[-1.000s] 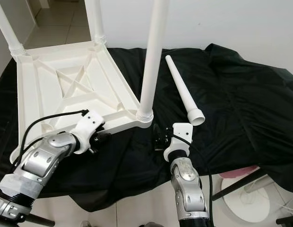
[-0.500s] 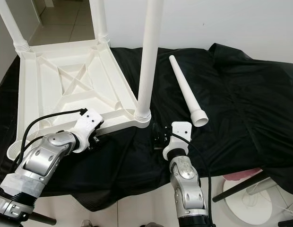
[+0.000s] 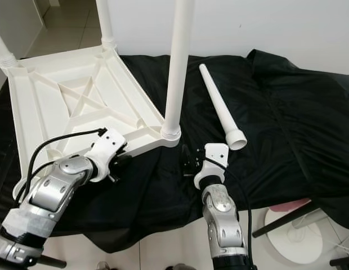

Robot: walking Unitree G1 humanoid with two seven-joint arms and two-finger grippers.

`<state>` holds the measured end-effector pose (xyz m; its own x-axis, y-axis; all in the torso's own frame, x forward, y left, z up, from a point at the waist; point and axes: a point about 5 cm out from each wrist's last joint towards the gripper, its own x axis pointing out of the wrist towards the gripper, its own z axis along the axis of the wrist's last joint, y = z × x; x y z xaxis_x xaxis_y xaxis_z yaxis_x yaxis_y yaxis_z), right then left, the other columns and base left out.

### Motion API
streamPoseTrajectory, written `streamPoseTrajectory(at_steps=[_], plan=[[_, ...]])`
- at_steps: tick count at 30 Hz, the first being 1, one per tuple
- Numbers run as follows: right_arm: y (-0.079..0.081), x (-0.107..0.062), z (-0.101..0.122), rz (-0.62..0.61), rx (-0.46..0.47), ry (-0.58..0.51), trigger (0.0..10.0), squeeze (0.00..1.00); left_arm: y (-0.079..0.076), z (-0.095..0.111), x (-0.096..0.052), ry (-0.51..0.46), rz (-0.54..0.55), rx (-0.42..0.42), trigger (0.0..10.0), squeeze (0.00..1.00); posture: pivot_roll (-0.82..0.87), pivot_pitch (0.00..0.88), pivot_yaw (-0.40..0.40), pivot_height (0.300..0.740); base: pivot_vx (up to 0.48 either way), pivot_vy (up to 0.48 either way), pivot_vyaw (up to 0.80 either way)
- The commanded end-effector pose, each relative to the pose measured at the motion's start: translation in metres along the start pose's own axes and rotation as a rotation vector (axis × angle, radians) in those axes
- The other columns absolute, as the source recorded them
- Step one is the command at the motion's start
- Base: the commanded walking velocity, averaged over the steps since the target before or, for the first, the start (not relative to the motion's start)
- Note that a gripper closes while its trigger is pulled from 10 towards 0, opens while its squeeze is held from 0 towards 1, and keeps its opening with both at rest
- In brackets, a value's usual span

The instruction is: Building children table

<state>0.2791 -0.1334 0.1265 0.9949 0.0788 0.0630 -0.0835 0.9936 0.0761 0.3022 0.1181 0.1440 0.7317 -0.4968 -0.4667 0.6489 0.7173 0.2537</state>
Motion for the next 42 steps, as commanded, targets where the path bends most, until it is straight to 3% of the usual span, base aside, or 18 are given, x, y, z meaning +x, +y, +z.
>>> streamPoseTrajectory(at_steps=[1,5,6,9,10,12,13,17,18,19,20,24,26,33,38,40,42], plan=[[-0.004,0.000,-0.002,-0.015,0.007,0.001,10.0,0.00,-0.003,-0.012,-0.001,0.058,0.103,-0.023,0.0,0.00,-0.01,0.095,-0.052,0.740,0.000,0.000,0.00],[-0.003,0.000,-0.002,-0.013,0.007,0.003,10.0,0.00,-0.022,-0.004,0.002,0.033,0.052,-0.017,0.0,0.00,-0.01,0.096,-0.054,0.740,0.000,0.000,0.00],[-0.003,0.000,-0.002,-0.011,0.007,0.003,10.0,0.00,-0.026,-0.002,0.003,0.027,0.041,-0.019,0.8,0.00,-0.01,0.096,-0.054,0.740,0.000,0.000,0.00],[-0.002,0.001,-0.002,-0.007,0.006,0.002,10.0,0.00,-0.032,0.001,0.005,0.015,0.016,-0.022,1.0,0.00,-0.01,0.097,-0.053,0.740,0.000,0.000,0.00],[-0.002,0.001,-0.002,-0.007,0.006,0.002,10.0,0.00,-0.038,0.004,0.006,0.010,-0.011,-0.031,10.0,0.00,0.00,0.098,-0.053,0.740,0.000,0.000,0.00],[-0.002,0.001,-0.002,-0.007,0.007,0.002,10.0,0.00,-0.042,0.006,0.006,0.008,-0.028,-0.038,10.0,0.00,0.00,0.098,-0.053,0.740,0.000,0.000,0.00],[-0.002,0.002,-0.002,-0.007,0.008,0.001,10.0,0.00,-0.049,0.013,0.007,-0.021,-0.062,-0.063,10.0,1.00,0.00,0.098,-0.049,0.740,0.000,0.000,0.00],[-0.001,0.003,-0.002,-0.006,0.009,0.000,10.0,0.00,-0.054,0.018,0.007,-0.041,-0.082,-0.075,10.0,1.00,0.00,0.096,-0.049,0.740,0.000,0.000,0.00],[-0.001,0.003,-0.002,-0.007,0.010,0.000,10.0,0.00,-0.054,0.022,0.007,-0.059,-0.096,-0.071,10.0,0.62,0.00,0.095,-0.048,0.740,0.000,0.000,0.00],[0.000,0.003,-0.002,-0.006,0.010,0.000,10.0,0.00,-0.054,0.024,0.006,-0.073,-0.108,-0.069,10.0,0.06,0.00,0.094,-0.047,0.740,0.000,0.000,0.00],[0.000,0.003,-0.003,-0.006,0.011,0.000,10.0,0.00,-0.053,0.026,0.004,-0.093,-0.128,-0.066,10.0,0.00,0.00,0.094,-0.047,0.740,0.000,0.000,0.00],[0.001,0.004,-0.004,-0.004,0.015,0.002,10.0,0.00,-0.047,0.030,-0.001,-0.128,-0.149,-0.060,10.0,0.00,0.01,0.090,-0.045,0.740,0.000,0.000,0.00],[0.001,0.008,-0.004,-0.001,0.021,0.002,10.0,0.00,-0.029,0.045,-0.017,-0.255,-0.199,-0.090,10.0,0.00,0.01,0.081,-0.045,0.740,0.000,0.000,0.00],[0.005,0.015,-0.004,0.033,0.019,0.001,10.0,0.00,0.002,0.060,-0.043,-0.398,-0.236,-0.145,10.0,0.00,0.02,0.073,-0.046,0.740,0.000,0.000,0.00],[0.005,0.019,-0.004,0.047,0.012,-0.001,10.0,0.00,0.024,0.054,-0.046,-0.383,-0.153,-0.158,10.0,0.00,0.02,0.069,-0.043,0.740,0.000,0.000,0.00],[0.004,0.023,-0.002,0.041,0.011,-0.006,10.0,0.00,0.046,0.043,-0.047,-0.322,-0.047,-0.138,10.0,0.00,0.02,0.069,-0.040,0.740,0.000,0.000,0.00],[0.004,0.024,-0.002,0.040,0.011,-0.007,10.0,0.00,0.052,0.039,-0.048,-0.303,-0.016,-0.130,10.0,0.00,0.02,0.069,-0.040,0.740,0.000,0.000,0.00]])
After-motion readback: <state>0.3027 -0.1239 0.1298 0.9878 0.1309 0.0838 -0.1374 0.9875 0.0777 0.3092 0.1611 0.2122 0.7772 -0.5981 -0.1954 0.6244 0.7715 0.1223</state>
